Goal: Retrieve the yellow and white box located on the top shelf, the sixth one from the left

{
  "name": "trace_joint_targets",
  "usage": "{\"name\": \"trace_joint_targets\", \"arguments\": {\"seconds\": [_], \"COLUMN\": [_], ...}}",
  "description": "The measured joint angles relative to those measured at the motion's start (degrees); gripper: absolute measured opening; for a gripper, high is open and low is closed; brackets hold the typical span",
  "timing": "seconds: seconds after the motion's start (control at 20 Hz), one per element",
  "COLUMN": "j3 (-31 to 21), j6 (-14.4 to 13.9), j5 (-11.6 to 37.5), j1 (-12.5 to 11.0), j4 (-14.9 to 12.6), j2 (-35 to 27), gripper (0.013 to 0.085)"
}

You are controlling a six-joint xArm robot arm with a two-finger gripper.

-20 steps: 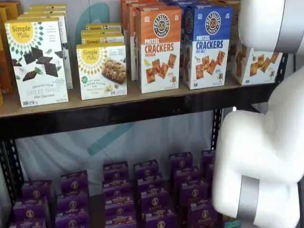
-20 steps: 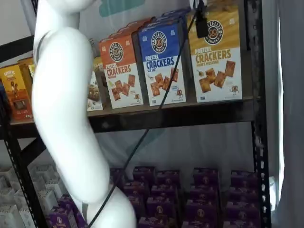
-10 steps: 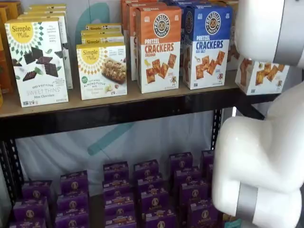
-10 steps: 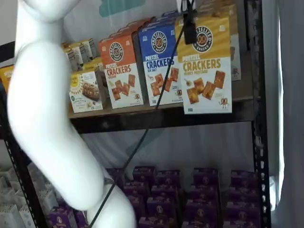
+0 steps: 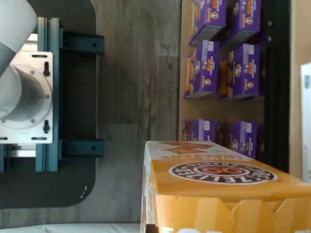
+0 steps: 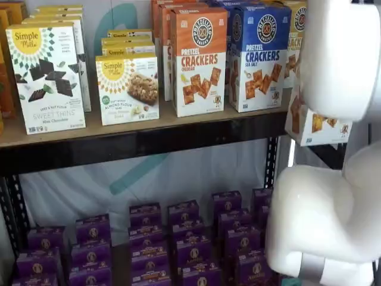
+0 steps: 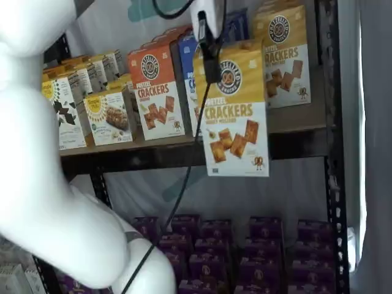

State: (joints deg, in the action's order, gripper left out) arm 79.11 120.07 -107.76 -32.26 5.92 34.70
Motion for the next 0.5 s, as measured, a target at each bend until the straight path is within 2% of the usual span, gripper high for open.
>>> {"name": "trace_joint_targets", "arguments": {"seconds": [0.1,0.2,0.5], "j3": [-2.06,-3.34,-6.14], "j6": [-2.39,-3.92,-7.07], "j5": [-0.48,-0.72,-0.54], "j1": [2.71,4.35,7.46], "j4": [-0.91,-1.27,-1.45], "j2": [1.84,2.96,5.19], "gripper": [0.061,0.061,0.061]}}
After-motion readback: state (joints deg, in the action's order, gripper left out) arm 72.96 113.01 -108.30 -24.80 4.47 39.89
